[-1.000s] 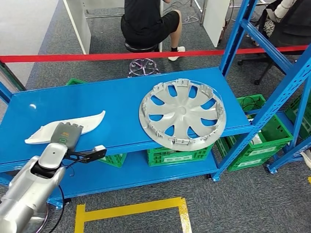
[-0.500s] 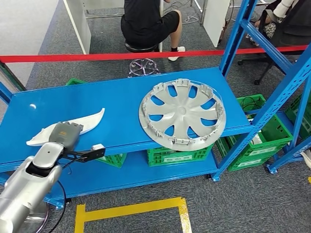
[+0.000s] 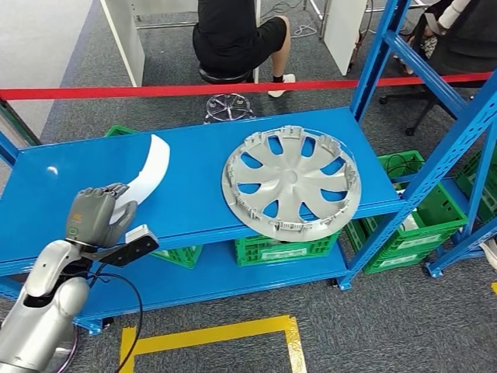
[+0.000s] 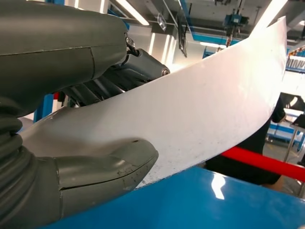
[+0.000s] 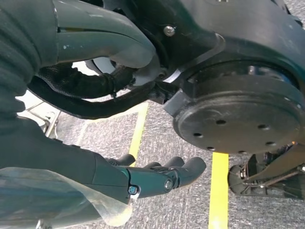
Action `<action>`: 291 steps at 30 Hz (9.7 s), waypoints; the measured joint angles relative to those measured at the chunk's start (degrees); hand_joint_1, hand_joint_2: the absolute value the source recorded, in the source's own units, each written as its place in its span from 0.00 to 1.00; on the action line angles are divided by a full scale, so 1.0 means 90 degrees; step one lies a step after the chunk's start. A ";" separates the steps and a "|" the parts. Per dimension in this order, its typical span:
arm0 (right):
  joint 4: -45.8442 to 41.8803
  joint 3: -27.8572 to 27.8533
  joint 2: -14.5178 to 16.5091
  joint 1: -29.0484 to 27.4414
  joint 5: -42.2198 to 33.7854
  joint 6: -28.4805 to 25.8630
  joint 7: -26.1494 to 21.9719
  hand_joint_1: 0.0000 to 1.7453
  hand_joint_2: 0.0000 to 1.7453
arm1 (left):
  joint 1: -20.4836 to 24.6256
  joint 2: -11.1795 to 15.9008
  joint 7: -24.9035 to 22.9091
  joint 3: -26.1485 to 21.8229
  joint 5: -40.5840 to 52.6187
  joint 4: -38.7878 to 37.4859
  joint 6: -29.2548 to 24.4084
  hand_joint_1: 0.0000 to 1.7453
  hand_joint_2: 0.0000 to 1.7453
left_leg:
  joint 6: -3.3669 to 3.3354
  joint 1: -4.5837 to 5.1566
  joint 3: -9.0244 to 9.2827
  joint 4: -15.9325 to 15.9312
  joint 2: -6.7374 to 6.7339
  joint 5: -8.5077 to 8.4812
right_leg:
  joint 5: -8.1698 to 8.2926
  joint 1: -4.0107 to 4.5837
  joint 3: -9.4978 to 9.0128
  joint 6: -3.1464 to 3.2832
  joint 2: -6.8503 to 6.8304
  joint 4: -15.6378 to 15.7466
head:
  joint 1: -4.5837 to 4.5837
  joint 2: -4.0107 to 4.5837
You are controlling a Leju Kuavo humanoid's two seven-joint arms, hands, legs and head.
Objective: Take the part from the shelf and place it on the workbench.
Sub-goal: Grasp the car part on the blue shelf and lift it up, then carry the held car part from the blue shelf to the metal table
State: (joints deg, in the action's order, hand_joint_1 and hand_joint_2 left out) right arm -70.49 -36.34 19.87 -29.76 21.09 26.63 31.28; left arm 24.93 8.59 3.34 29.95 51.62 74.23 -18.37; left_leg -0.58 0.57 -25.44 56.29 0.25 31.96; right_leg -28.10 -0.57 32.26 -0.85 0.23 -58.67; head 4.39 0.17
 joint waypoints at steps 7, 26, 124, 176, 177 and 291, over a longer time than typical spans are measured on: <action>-0.0070 0.0152 0.0000 -0.0054 0.0000 -0.0001 0.0002 0.00 1.00 | -0.0153 0.0047 0.0007 -0.0120 -0.0004 0.0376 0.0001 1.00 1.00 | 0.0001 0.0000 0.0002 0.0001 0.0000 -0.0001 | 0.0002 0.0000 -0.0002 0.0000 0.0000 0.0000 | 0.0000 0.0000; -0.0112 0.0254 0.0013 -0.0098 -0.0041 -0.0342 -0.0293 0.00 1.00 | -0.0844 0.0076 0.0856 -0.0398 -0.1536 0.1368 -0.0070 1.00 1.00 | -0.0077 0.0001 -0.0009 0.0002 -0.0004 -0.0034 | 0.0048 -0.0020 -0.0002 -0.0083 0.0008 0.0039 | -0.0002 0.0000; -0.0704 0.1045 0.0018 -0.0523 -0.0993 -0.1328 0.0882 0.00 1.00 | -0.2391 -0.0007 0.1671 -0.1240 -0.3513 0.3205 -0.0369 1.00 1.00 | -0.0063 -0.0147 -0.0823 0.0133 -0.0069 -0.0609 | -0.1187 0.0041 0.0342 -0.0175 -0.0037 -0.1434 | 0.0068 -0.0002; -0.0728 0.1040 0.0019 -0.0555 -0.0993 -0.1322 0.0881 0.00 1.00 | -0.2395 0.0002 0.1671 -0.1231 -0.3515 0.3237 -0.0373 1.00 1.00 | 0.0272 -0.0137 -0.0821 0.0799 -0.0245 -0.0444 | -0.0299 0.0062 -0.0655 0.0143 -0.0646 0.0407 | -0.0024 0.0000; -0.0728 0.1041 0.0019 -0.0553 -0.0993 -0.1321 0.0881 0.00 1.00 | -0.2393 0.0002 0.1672 -0.1231 -0.3514 0.3238 -0.0374 1.00 1.00 | 0.0229 -0.0119 -0.0582 0.0415 -0.0355 -0.0486 | -0.0300 0.0080 -0.0652 0.0116 -0.0713 0.0392 | -0.0015 -0.0001; -0.0781 0.1043 0.0019 -0.0586 -0.0993 -0.1326 0.0880 0.00 1.00 | -0.2404 0.0001 0.1674 -0.1226 -0.3515 0.3307 -0.0378 1.00 1.00 | 0.0097 -0.0091 -0.1216 0.0876 0.0346 -0.0260 | -0.0010 -0.0013 -0.0293 0.0090 0.0121 0.0322 | 0.0004 -0.0001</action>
State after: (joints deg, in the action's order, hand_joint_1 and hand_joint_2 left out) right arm -77.53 -26.95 20.04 -35.03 12.15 14.69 39.20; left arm 3.30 8.60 18.40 18.91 19.99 104.00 -21.77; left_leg 0.29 -0.24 -36.38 64.18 3.37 29.62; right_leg -28.19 -0.68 29.62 -0.04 1.32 -55.78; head 4.43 0.17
